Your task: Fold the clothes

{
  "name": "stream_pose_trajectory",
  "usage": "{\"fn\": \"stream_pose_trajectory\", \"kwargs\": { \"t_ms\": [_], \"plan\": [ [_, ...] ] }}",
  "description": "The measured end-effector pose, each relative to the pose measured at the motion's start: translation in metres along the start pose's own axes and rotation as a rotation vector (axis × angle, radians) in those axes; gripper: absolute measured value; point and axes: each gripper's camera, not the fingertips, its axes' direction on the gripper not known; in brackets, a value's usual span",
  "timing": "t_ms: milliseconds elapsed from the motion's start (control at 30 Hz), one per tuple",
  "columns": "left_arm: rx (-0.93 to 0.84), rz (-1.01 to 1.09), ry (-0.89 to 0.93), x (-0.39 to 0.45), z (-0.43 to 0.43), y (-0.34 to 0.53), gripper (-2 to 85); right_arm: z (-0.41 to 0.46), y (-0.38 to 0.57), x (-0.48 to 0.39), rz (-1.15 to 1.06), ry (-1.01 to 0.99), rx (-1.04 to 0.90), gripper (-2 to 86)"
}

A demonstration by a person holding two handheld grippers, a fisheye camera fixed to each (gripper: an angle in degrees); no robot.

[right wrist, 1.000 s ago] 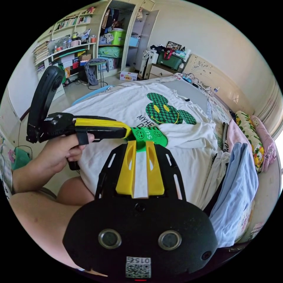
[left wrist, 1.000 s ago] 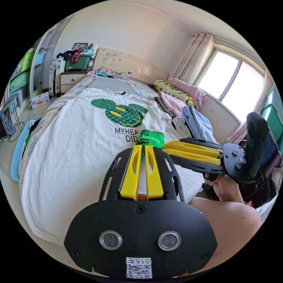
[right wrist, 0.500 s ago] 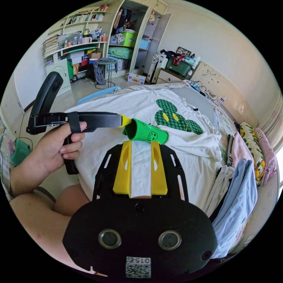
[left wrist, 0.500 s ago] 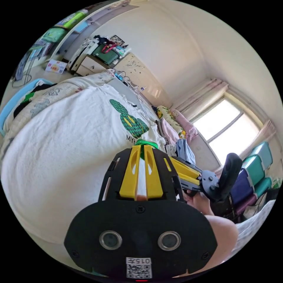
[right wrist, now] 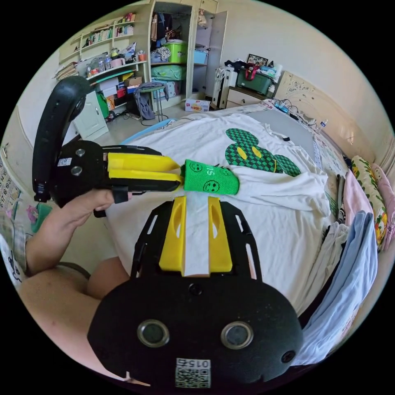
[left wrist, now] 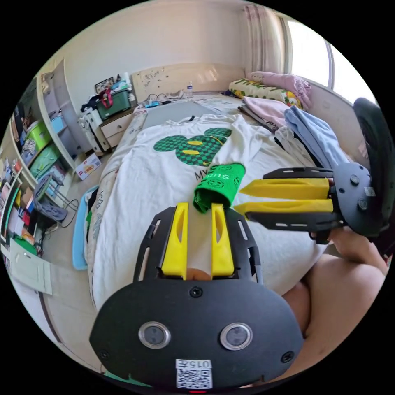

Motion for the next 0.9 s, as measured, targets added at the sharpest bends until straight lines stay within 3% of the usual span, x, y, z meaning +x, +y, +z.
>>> {"fn": "stream_pose_trajectory", "kwargs": {
  "t_ms": [133,200,267,367,700,900],
  "plan": [
    [0.05,-0.063,0.06,-0.011,-0.007,0.006,4.0,0.005,0.008,0.016,0.034,-0.072,-0.006,8.4],
    [0.042,-0.09,0.146,-0.018,-0.004,0.006,2.3,0.009,0.007,0.019,0.027,-0.106,-0.017,8.3],
    [0.033,-0.109,0.35,-0.026,0.007,0.009,0.4,0.013,0.008,0.021,0.015,-0.083,-0.027,8.5],
    [0.036,-0.193,0.426,-0.041,0.012,0.016,-0.3,0.016,0.017,0.027,0.025,-0.094,-0.009,8.7],
    [0.064,-0.157,0.414,-0.04,0.002,0.022,-0.3,0.023,0.039,0.059,0.143,-0.084,0.082,2.2],
    [0.192,-0.182,0.412,-0.052,-0.021,0.033,2.2,0.006,0.062,0.063,0.15,-0.068,0.151,0.4]
  ]
}}
